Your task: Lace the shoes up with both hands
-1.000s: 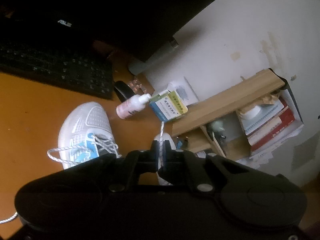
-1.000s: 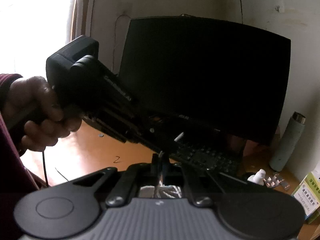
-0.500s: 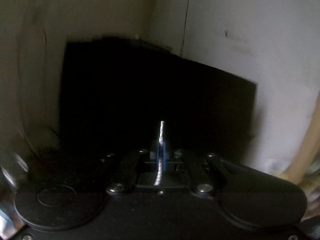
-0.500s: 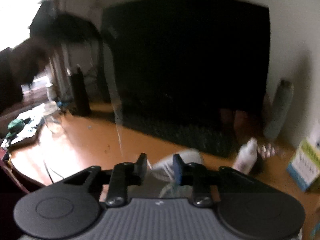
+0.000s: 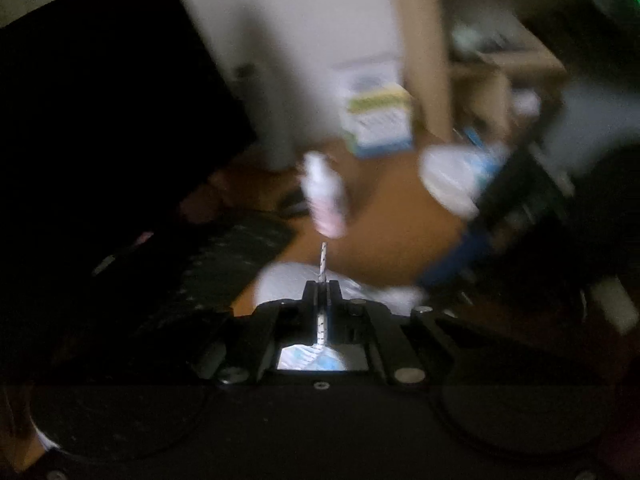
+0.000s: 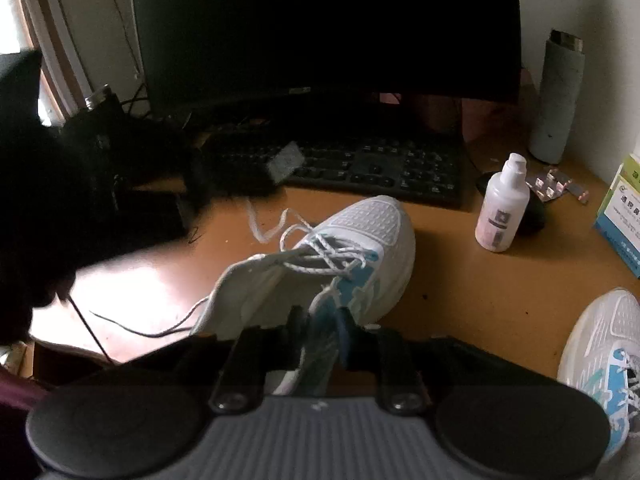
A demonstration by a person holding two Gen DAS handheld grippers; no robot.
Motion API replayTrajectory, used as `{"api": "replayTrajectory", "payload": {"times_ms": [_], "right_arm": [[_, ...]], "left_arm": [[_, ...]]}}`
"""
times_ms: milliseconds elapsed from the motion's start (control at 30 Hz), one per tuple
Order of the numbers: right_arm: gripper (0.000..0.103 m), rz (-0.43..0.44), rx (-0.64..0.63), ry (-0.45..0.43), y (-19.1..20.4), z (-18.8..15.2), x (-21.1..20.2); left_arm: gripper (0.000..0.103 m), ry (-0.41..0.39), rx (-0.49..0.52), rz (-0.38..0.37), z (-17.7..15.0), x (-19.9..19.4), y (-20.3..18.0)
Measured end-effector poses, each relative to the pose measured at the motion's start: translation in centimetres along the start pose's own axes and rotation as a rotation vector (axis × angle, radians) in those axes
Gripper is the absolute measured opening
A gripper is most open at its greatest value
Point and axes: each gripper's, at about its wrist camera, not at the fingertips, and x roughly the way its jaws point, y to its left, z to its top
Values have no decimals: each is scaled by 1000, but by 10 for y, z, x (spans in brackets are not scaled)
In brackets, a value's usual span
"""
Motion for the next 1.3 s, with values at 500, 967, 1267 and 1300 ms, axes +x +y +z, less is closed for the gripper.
{"api": "replayTrajectory", "payload": {"times_ms": [500,967,1267,1300], "right_arm": [[12,26,44,-36,-15,-7,-11],[12,50,24,-34,-16,-7,-10],[12,57,10,-30,-15,-6,-10],[12,56,10,-30,-15,-6,-10]], "left_arm": [[0,138,109,-39,-12,25,-35],[0,230,1,40,0,39,-37],[0,224,14,19,-6,38,-31],[0,225,13,19,-5,39,-32]]}}
